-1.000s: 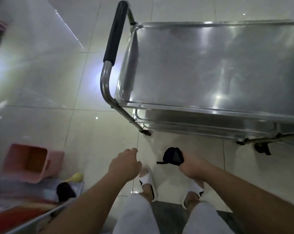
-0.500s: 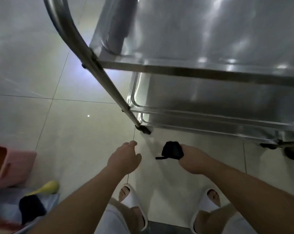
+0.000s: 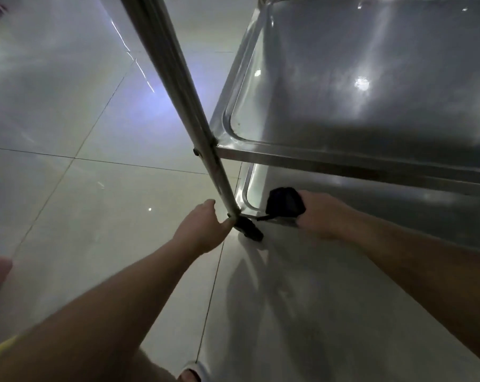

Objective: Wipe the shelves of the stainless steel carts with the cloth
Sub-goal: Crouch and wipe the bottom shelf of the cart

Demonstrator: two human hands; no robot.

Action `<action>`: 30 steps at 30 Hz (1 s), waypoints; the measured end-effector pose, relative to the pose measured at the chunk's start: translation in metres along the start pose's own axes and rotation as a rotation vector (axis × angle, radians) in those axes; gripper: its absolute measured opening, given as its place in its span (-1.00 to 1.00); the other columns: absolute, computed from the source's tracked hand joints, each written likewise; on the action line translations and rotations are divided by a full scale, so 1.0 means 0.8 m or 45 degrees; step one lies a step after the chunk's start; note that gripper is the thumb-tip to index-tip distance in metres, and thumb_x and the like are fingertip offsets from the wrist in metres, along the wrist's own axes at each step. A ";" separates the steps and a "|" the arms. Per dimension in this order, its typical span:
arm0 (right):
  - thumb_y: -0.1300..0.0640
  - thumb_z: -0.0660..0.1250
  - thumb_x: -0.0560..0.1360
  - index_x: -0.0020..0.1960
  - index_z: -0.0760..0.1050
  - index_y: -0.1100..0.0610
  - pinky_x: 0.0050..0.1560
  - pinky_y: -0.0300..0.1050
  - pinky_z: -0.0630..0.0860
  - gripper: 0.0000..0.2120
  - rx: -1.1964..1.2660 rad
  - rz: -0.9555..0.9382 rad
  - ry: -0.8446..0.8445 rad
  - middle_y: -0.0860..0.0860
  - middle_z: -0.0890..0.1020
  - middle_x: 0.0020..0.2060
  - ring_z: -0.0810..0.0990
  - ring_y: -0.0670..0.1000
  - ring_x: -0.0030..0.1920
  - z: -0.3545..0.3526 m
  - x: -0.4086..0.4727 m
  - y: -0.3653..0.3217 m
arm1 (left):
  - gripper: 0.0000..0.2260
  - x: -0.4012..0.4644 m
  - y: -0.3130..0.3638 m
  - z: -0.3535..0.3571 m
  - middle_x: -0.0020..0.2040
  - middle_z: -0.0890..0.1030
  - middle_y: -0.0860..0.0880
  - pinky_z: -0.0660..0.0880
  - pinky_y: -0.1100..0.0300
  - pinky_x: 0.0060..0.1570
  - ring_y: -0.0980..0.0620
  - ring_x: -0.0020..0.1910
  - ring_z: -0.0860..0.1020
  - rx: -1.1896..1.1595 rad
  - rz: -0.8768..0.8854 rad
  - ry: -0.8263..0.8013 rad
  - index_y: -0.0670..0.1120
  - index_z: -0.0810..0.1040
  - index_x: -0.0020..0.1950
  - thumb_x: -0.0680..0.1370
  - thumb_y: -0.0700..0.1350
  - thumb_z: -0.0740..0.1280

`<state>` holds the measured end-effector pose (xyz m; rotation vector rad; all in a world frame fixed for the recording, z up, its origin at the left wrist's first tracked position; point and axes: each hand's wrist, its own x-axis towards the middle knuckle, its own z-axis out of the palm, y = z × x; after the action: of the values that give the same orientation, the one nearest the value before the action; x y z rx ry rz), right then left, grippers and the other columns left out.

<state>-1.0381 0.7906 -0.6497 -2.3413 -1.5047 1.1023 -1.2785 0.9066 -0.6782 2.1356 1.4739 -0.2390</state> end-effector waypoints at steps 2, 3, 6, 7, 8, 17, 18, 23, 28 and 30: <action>0.22 0.27 0.51 0.12 0.52 0.07 -0.01 0.03 0.58 -0.79 -0.045 -0.055 0.070 0.02 0.64 -0.09 0.62 0.09 -0.06 0.010 0.038 -0.001 | -0.33 0.025 -0.006 0.003 0.42 0.55 -0.05 0.54 -0.03 0.27 -0.08 0.33 0.55 -0.105 0.056 0.044 -0.05 0.34 0.57 0.57 0.26 0.38; 0.25 0.25 0.50 0.07 0.51 0.07 -0.04 0.03 0.58 -0.81 -0.061 -0.086 0.119 0.03 0.63 -0.12 0.62 0.10 -0.08 0.015 0.056 -0.002 | -0.40 0.035 -0.008 0.005 0.38 0.57 0.00 0.56 -0.03 0.26 -0.03 0.30 0.58 -0.173 0.105 0.066 -0.02 0.40 0.53 0.57 0.23 0.40; 0.26 0.26 0.50 0.10 0.50 0.03 -0.12 -0.04 0.45 -0.78 -0.019 -0.180 0.356 -0.02 0.58 -0.16 0.57 0.09 -0.12 0.037 0.103 -0.007 | -0.68 0.058 -0.012 0.016 0.17 0.64 0.19 0.53 0.19 0.05 0.21 0.10 0.61 -0.397 0.199 0.156 0.09 0.52 0.31 0.60 0.14 0.39; 0.26 0.26 0.50 0.14 0.50 0.02 -0.12 -0.05 0.42 -0.74 0.030 -0.221 0.431 -0.04 0.57 -0.15 0.55 0.07 -0.11 0.048 0.113 -0.009 | -0.77 0.061 -0.012 0.019 0.08 0.62 0.26 0.48 0.27 -0.05 0.30 0.02 0.59 -0.452 0.194 0.187 0.14 0.53 0.24 0.61 0.14 0.38; 0.26 0.26 0.50 0.16 0.49 -0.01 -0.12 -0.05 0.42 -0.71 0.091 -0.262 0.504 -0.07 0.56 -0.13 0.55 0.06 -0.10 0.058 0.120 -0.011 | -0.83 0.064 -0.012 0.022 0.01 0.60 0.30 0.44 0.31 -0.12 0.34 -0.04 0.56 -0.487 0.188 0.227 0.19 0.52 0.17 0.61 0.16 0.36; -0.18 0.12 0.53 0.63 0.06 -0.21 0.61 0.16 -0.16 -0.31 -0.288 -0.425 0.273 -0.19 0.09 0.63 -0.07 0.10 0.64 0.180 0.141 0.018 | -0.90 0.071 -0.023 0.054 -0.06 0.61 0.32 0.38 0.60 -0.19 0.49 -0.04 0.53 -0.563 0.305 0.444 0.17 0.51 0.13 0.66 0.14 0.32; -0.29 0.02 0.49 0.63 0.02 -0.22 0.61 0.16 -0.19 -0.28 -0.335 -0.454 0.267 -0.21 0.06 0.63 -0.11 0.09 0.65 0.182 0.146 0.022 | -0.90 0.073 -0.024 0.057 -0.06 0.61 0.32 0.36 0.63 -0.19 0.51 -0.04 0.52 -0.563 0.311 0.466 0.18 0.51 0.14 0.66 0.14 0.31; -0.21 -0.12 0.59 0.61 -0.06 -0.31 0.54 0.11 -0.30 -0.42 -0.357 -0.456 0.230 -0.26 0.00 0.62 -0.18 0.03 0.64 0.171 0.190 0.026 | -0.94 0.075 -0.022 0.067 -0.13 0.57 0.51 0.36 0.66 -0.23 0.57 -0.04 0.50 -0.589 0.348 0.517 0.30 0.45 0.10 0.66 0.20 0.27; -0.02 0.11 0.60 0.62 0.00 -0.27 0.56 0.27 -0.24 -0.36 -0.281 -0.245 0.330 -0.13 -0.01 0.66 -0.16 0.15 0.64 0.118 0.276 0.007 | -0.93 0.080 -0.023 0.068 -0.07 0.56 0.52 0.42 0.43 -0.16 0.49 -0.03 0.54 -0.567 0.347 0.529 0.38 0.43 -0.03 0.59 0.30 0.21; -0.02 0.10 0.65 0.64 -0.02 -0.24 0.56 0.29 -0.24 -0.39 -0.251 -0.093 0.363 -0.04 -0.05 0.67 -0.18 0.20 0.64 0.087 0.315 0.002 | -0.89 0.083 -0.026 0.070 -0.04 0.60 0.43 0.52 0.32 -0.09 0.41 -0.01 0.57 -0.563 0.355 0.531 0.34 0.46 -0.01 0.58 0.30 0.21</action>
<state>-1.0245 0.9833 -0.8259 -2.4181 -1.6361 0.5949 -1.2632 0.9374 -0.7604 2.0530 1.2618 0.6108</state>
